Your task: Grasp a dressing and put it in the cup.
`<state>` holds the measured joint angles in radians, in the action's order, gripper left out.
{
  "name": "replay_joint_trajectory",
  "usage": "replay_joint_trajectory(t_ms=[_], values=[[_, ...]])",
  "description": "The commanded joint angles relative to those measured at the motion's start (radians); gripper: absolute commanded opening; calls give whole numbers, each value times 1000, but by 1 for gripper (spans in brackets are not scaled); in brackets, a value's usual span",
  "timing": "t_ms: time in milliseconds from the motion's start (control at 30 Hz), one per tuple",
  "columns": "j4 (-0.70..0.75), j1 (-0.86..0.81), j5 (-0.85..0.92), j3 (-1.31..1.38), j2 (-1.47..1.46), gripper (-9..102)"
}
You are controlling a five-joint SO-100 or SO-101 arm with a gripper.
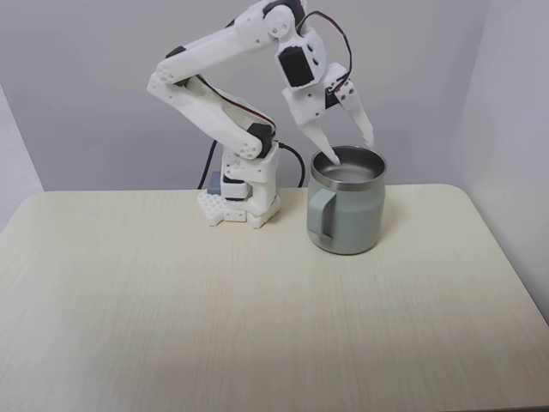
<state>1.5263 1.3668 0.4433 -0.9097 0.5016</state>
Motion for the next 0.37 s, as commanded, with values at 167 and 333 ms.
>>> replay_joint_trajectory(t_ms=[167, 333], values=[[-5, -2, -8, -2, -34, 18], [26, -41, 14, -15, -49, 18]])
